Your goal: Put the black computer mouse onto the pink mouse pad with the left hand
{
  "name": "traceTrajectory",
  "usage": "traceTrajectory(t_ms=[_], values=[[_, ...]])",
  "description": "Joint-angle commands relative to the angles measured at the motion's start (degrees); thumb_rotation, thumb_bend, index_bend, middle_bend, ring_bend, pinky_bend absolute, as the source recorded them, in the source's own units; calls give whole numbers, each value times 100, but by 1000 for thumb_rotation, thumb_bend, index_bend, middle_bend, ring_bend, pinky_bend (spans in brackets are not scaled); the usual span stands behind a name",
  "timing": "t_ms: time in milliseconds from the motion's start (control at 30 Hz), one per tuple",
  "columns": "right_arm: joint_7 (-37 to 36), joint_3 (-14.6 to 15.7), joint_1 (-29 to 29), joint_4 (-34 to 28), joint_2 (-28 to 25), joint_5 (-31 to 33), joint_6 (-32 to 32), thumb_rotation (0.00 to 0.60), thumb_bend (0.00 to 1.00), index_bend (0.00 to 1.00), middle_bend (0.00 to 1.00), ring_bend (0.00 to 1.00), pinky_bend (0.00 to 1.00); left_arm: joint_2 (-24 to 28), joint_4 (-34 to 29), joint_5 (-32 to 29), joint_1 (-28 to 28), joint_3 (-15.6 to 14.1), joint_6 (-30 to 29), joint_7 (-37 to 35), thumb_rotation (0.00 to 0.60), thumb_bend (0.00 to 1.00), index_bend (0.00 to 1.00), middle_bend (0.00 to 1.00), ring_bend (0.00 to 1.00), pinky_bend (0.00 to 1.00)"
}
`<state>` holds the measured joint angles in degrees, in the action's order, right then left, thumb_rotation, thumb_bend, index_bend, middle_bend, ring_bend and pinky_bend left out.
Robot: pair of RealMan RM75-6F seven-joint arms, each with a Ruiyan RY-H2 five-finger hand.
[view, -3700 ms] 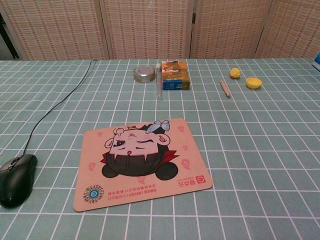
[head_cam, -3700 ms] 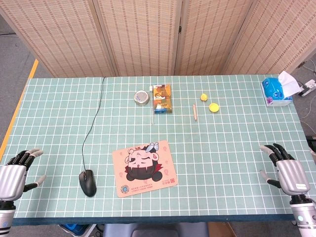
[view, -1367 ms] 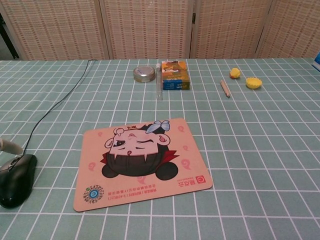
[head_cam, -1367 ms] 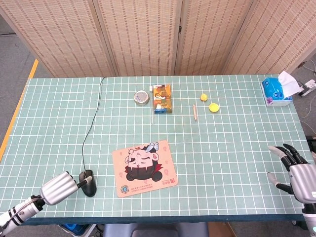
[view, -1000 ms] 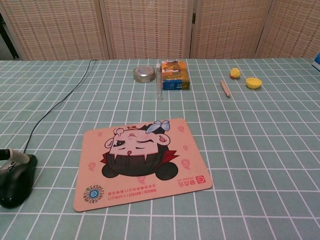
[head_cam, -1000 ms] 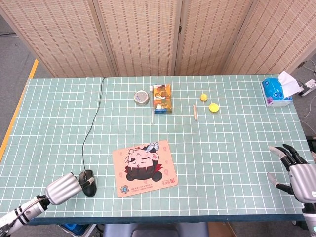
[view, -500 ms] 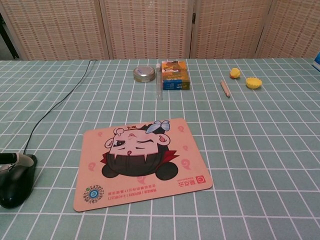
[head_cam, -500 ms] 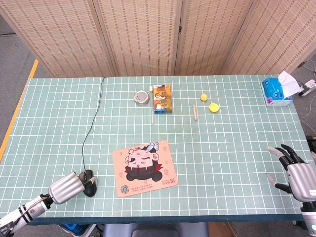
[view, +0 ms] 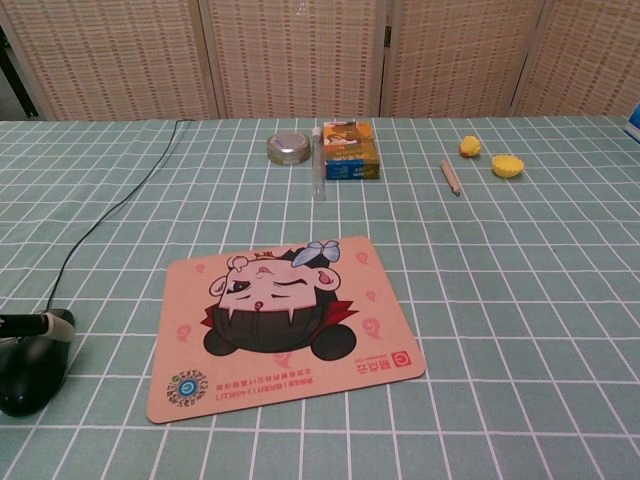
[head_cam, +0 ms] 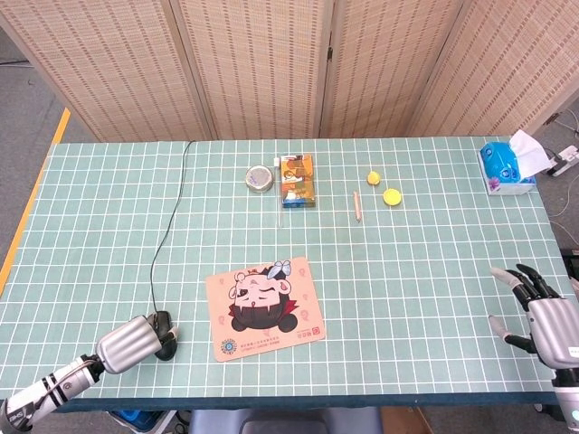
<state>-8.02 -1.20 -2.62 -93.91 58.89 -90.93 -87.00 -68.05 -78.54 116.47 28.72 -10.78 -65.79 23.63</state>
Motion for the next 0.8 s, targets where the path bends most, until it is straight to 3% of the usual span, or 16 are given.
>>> traceTrajectory(t_ms=[33, 400, 800], values=[[-11, -3, 7, 2, -6, 5, -11, 600, 236, 187, 249, 111, 363, -8, -50, -90, 29, 20, 109, 73, 600, 83, 334, 1000, 1000, 1000], [-48, -20, 4, 16, -17, 52, 9, 600, 235, 187, 249, 111, 363, -42, -66, -213, 98, 7, 255, 130, 600, 82, 348, 1000, 1000, 1000], [-56, -25, 2, 23, -18, 71, 27, 600, 235, 187, 250, 111, 363, -98, -39, -235, 131, -56, 204, -5, 600, 83, 534, 1000, 1000, 1000]])
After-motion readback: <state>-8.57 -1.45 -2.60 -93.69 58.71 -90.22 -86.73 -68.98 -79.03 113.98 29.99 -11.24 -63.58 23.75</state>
